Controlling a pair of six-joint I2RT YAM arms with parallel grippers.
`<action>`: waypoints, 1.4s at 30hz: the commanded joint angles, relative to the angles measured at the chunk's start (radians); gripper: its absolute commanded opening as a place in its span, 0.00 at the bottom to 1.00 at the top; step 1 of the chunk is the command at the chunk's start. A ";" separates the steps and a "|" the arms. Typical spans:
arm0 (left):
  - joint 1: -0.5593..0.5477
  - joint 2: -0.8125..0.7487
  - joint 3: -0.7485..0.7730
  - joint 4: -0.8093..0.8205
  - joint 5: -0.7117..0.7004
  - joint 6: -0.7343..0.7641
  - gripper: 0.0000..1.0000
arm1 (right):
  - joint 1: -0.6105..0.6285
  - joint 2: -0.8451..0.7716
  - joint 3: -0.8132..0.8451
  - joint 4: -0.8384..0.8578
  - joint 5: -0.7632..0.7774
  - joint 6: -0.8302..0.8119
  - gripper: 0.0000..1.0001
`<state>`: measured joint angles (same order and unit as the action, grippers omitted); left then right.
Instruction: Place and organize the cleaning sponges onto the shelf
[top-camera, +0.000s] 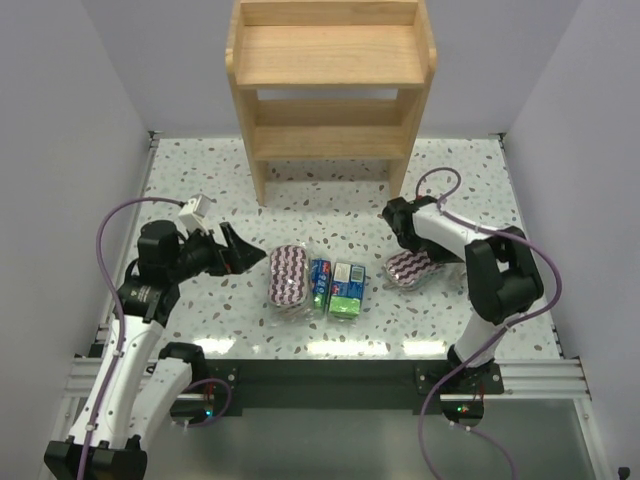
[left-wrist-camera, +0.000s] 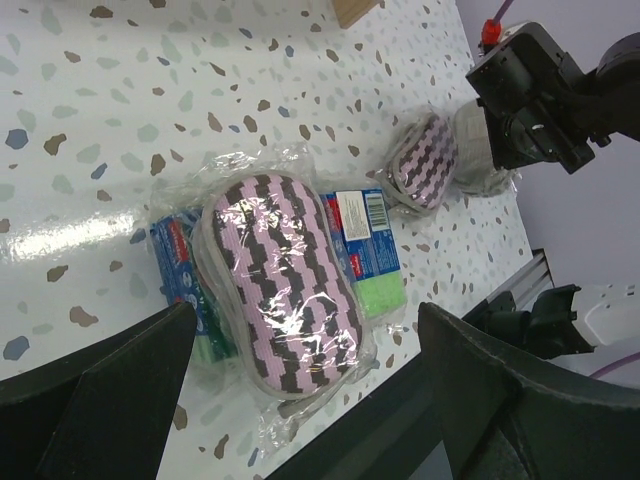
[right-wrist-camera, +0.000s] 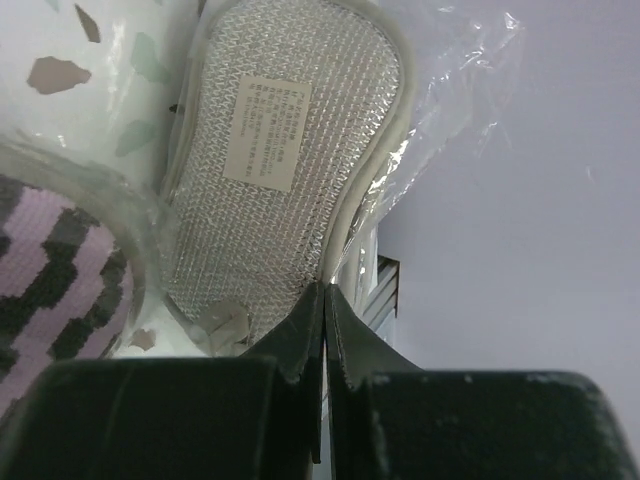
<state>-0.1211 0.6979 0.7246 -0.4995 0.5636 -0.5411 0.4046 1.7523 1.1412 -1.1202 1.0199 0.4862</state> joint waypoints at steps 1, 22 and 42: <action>-0.005 -0.017 -0.002 0.001 -0.005 0.024 0.98 | 0.045 -0.056 -0.003 0.065 -0.036 -0.053 0.00; -0.006 -0.011 -0.011 0.036 -0.011 -0.023 0.98 | 0.189 -0.454 0.031 0.387 -0.714 -0.196 0.92; -0.250 0.181 -0.001 0.058 -0.218 -0.019 0.93 | 0.198 -0.689 -0.264 0.628 -1.235 0.043 0.91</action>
<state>-0.3260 0.8490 0.6975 -0.4774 0.4377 -0.5568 0.5957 1.0988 0.8757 -0.5697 -0.1497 0.4950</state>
